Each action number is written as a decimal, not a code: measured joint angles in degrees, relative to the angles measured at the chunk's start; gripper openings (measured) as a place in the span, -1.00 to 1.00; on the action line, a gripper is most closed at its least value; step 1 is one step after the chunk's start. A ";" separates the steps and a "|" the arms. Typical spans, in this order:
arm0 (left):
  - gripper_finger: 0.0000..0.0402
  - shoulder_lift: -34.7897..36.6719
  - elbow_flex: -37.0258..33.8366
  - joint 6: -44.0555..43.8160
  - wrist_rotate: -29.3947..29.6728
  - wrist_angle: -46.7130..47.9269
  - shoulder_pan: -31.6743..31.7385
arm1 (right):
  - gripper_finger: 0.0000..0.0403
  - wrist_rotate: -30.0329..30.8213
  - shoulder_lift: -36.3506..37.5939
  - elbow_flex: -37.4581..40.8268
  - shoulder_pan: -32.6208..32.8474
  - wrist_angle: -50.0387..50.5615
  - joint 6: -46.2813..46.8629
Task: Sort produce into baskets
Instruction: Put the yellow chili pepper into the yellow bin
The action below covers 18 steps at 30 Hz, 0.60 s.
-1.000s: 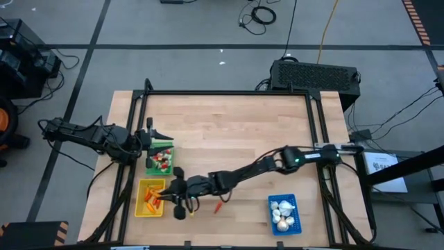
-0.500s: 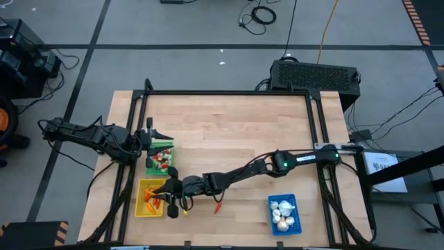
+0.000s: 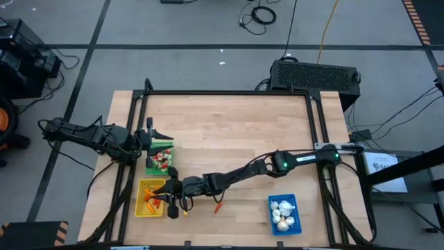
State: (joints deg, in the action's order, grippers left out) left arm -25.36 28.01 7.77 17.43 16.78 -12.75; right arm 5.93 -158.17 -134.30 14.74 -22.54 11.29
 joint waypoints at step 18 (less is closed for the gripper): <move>-0.33 0.00 0.00 0.04 -0.02 -0.02 -0.01 | -0.27 2.03 0.02 0.00 -0.20 -2.59 0.00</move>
State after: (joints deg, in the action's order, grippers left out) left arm -25.36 28.01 7.81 17.41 16.75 -12.77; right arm 7.97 -158.15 -134.30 14.55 -25.12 11.29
